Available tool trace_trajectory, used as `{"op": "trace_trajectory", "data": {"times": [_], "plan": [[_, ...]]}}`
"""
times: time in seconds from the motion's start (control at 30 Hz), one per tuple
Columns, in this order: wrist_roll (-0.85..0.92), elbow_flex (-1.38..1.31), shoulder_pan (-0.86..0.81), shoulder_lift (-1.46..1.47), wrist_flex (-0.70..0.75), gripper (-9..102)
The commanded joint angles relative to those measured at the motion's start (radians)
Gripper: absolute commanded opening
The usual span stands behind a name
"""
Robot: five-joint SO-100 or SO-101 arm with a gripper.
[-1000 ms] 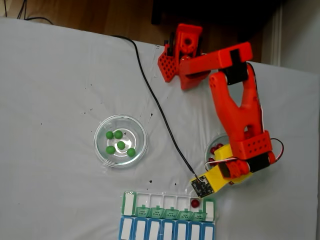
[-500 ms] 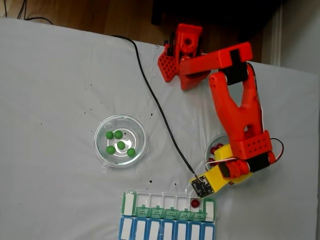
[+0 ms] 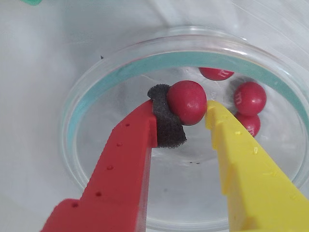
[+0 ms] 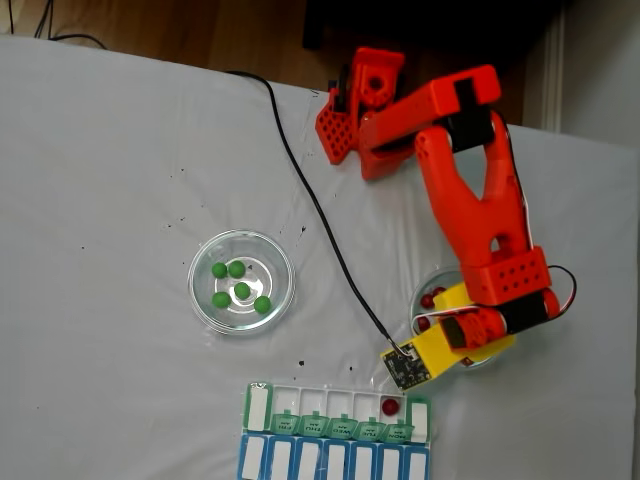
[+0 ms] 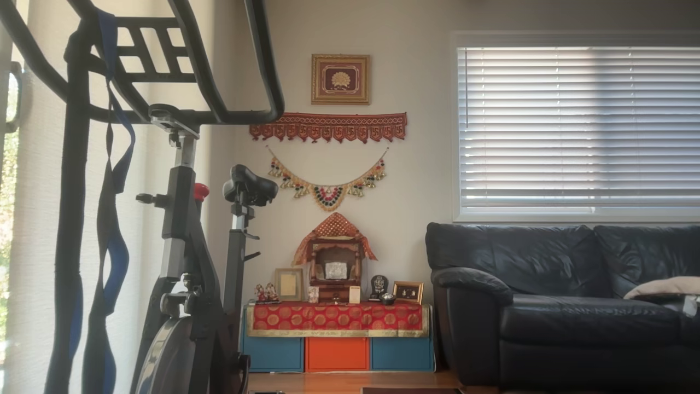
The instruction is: Sort medicines into box.
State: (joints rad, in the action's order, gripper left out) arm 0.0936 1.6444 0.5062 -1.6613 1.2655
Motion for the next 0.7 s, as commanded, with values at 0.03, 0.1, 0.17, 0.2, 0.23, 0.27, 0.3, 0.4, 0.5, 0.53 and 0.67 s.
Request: {"op": "trace_trajectory", "data": {"times": [0.03,0.1,0.17,0.2,0.23,0.27,0.3,0.4,0.5,0.53,0.67], "plan": [[-0.028,-0.064,0.003,-0.110,0.058,1],[-0.044,-0.069,0.008,-0.126,0.080,1],[-0.060,-0.069,0.011,-0.146,0.095,1],[-0.064,-0.069,0.011,-0.156,0.103,1],[-0.069,-0.071,0.011,-0.166,0.109,1],[-0.074,-0.075,0.011,-0.175,0.118,1],[-0.078,-0.083,0.009,-0.184,0.129,1],[-0.087,-0.112,-0.003,-0.212,0.161,1],[-0.089,-0.141,-0.023,-0.238,0.179,1],[-0.089,-0.146,-0.028,-0.244,0.179,1],[-0.089,-0.169,-0.061,-0.265,0.170,1]]}}
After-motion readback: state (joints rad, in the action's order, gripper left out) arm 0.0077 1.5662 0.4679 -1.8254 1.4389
